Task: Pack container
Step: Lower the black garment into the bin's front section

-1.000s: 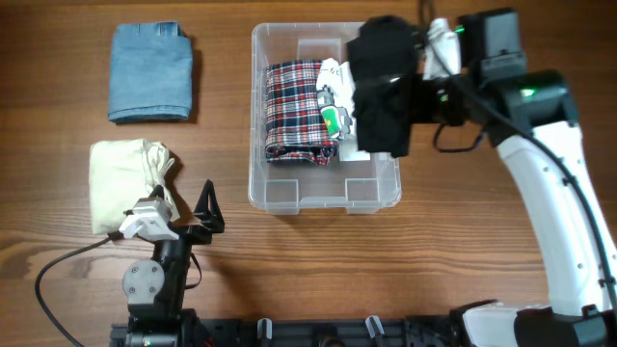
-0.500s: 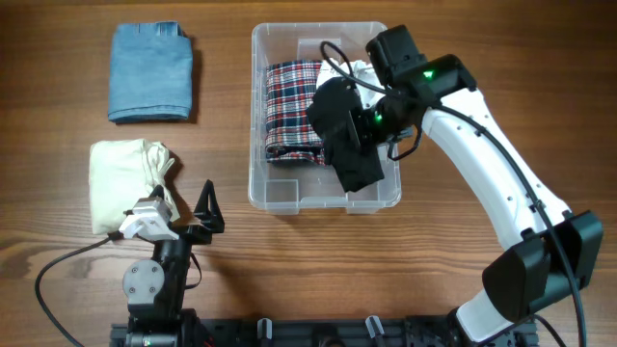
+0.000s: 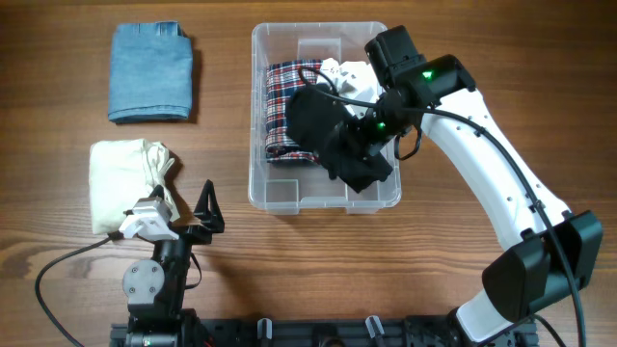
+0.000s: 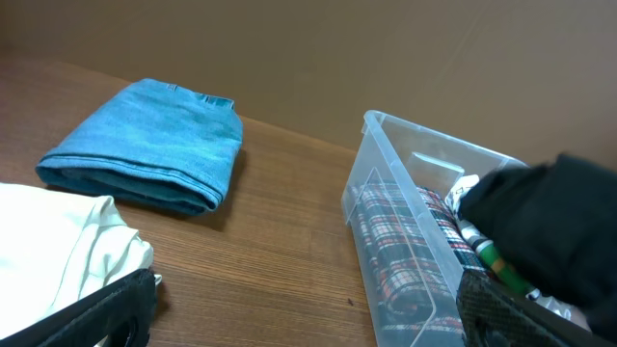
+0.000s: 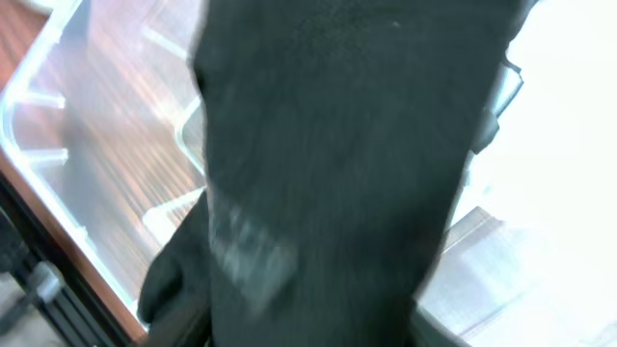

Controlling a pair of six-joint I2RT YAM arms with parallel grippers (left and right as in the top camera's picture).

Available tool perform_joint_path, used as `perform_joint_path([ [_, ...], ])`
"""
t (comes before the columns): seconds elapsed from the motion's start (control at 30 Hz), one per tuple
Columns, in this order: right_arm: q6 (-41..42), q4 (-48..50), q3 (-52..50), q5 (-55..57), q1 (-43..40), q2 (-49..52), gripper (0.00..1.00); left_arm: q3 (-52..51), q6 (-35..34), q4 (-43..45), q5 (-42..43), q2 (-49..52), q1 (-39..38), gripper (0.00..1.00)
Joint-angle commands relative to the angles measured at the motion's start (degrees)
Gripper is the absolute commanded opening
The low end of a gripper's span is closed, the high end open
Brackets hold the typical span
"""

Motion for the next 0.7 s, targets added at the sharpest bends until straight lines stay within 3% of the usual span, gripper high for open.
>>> perform_joint_path([
  [0.0, -13.5, -2.5, 1.1, -2.7, 0.3, 0.6, 0.56, -0.2, 0.3, -0.3, -0.3, -0.2, 0.4, 1.00],
  [0.13, -23.6, -6.9, 1.1, -2.6, 0.3, 0.6, 0.49, -0.2, 0.3, -0.3, -0.3, -0.2, 0.4, 1.00],
  [0.23, -23.8, -6.7, 1.1, -0.9, 0.3, 0.6, 0.46, -0.2, 0.3, -0.3, -0.3, -0.2, 0.4, 1.00],
  [0.3, -20.7, -3.8, 1.1, -0.4, 0.3, 0.6, 0.52, -0.2, 0.3, -0.3, -0.3, -0.2, 0.4, 1.00],
  [0.37, -10.8, 2.8, 1.1, 2.6, 0.3, 0.6, 0.62, -0.2, 0.3, -0.3, -0.3, -0.2, 0.4, 1.00],
  [0.47, -2.4, 8.1, 1.1, 5.5, 0.3, 0.6, 0.94, -0.2, 0.3, -0.3, -0.3, -0.2, 0.4, 1.00],
  [0.5, -2.6, 8.2, 1.1, 5.8, 0.3, 0.6, 1.00, -0.2, 0.3, -0.3, -0.3, -0.2, 0.4, 1.00],
  [0.67, -6.8, 7.2, -0.4, 8.5, 0.3, 1.0, 1.00, -0.2, 0.3, -0.3, -0.3, -0.2, 0.4, 1.00],
])
